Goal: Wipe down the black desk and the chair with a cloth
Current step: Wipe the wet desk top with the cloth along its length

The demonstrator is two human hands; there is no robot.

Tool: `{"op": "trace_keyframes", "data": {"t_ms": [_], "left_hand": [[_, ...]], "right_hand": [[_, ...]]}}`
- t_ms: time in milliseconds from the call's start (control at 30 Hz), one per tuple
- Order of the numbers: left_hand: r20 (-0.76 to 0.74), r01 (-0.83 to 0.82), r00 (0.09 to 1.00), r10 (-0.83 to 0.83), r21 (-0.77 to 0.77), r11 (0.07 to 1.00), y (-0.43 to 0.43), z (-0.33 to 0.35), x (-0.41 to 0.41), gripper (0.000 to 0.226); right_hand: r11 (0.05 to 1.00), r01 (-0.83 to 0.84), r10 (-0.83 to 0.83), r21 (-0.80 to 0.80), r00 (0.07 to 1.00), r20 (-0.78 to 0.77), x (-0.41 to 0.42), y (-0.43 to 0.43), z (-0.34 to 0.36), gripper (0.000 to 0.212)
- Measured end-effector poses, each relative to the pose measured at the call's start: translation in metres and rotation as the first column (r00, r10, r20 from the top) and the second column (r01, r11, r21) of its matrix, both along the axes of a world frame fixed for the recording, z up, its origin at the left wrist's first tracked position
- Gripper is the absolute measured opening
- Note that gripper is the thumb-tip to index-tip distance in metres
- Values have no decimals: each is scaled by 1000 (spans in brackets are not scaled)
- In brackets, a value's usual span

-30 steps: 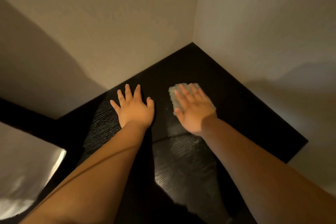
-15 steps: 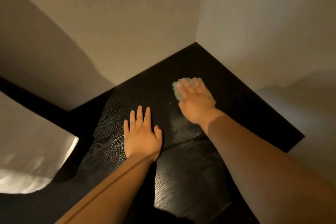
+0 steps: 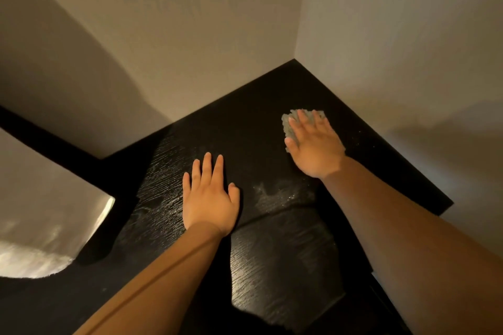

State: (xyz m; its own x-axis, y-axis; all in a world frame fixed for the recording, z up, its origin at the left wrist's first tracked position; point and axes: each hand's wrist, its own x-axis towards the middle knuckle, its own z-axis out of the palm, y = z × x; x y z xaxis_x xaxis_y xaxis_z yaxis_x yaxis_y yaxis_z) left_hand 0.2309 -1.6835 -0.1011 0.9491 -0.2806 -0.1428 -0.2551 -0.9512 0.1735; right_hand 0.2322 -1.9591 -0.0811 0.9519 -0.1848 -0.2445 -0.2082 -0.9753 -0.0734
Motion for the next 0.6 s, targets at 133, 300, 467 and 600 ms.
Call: {"op": "trace_keyframes", "data": {"t_ms": [133, 300, 467, 600], "left_hand": [[7, 1, 1000, -1, 4, 1000, -1, -1, 1, 76], [1, 7, 1000, -7, -12, 1000, 1, 0, 0, 75], [17, -1, 1000, 2, -6, 1000, 0, 2, -1, 76], [17, -1, 1000, 1, -2, 1000, 0, 0, 0, 72]], "right_hand": [[975, -220, 217, 44, 975, 56, -31, 65, -9, 63], [895, -422, 424, 148, 905, 15, -61, 70, -7, 66], [989, -144, 144, -20, 989, 9, -41, -6, -6, 75], [1000, 2, -2, -10, 1000, -8, -37, 5, -4, 61]]}}
